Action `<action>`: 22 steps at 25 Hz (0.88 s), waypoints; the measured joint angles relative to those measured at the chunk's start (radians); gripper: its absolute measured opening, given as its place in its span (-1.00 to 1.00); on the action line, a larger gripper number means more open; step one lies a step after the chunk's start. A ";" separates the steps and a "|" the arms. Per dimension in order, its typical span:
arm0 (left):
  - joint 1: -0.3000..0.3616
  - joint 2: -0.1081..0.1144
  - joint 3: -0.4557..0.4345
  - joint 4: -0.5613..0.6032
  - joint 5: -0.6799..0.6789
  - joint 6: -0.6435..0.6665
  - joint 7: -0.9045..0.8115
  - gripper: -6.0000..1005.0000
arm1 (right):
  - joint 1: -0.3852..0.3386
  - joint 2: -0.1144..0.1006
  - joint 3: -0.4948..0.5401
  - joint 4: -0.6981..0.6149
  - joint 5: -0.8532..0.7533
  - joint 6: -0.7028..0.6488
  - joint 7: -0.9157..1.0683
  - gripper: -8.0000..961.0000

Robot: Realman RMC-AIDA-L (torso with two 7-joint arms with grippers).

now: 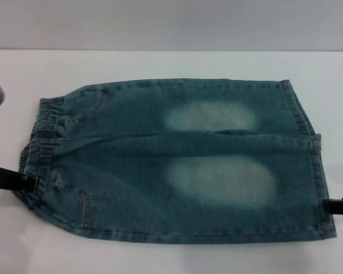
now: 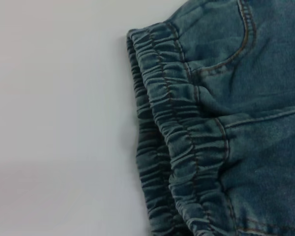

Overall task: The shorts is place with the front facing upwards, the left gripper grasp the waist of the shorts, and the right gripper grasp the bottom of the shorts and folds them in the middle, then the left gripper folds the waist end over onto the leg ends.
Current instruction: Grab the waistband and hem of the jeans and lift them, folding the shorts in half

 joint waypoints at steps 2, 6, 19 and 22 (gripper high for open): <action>-0.002 0.000 0.000 -0.001 0.000 -0.001 0.000 -0.86 | 0.000 0.000 0.000 -0.001 0.000 0.007 0.000 0.30; -0.007 0.000 0.000 0.001 0.000 -0.005 0.000 -0.86 | 0.000 -0.002 0.000 -0.004 0.000 0.012 0.000 0.30; -0.012 -0.001 0.005 -0.001 0.000 -0.006 0.001 -0.87 | -0.003 0.000 -0.012 -0.030 0.000 0.016 -0.003 0.30; -0.012 -0.002 0.005 -0.001 0.000 -0.005 0.001 -0.87 | -0.002 0.000 -0.021 -0.037 0.001 0.014 -0.003 0.30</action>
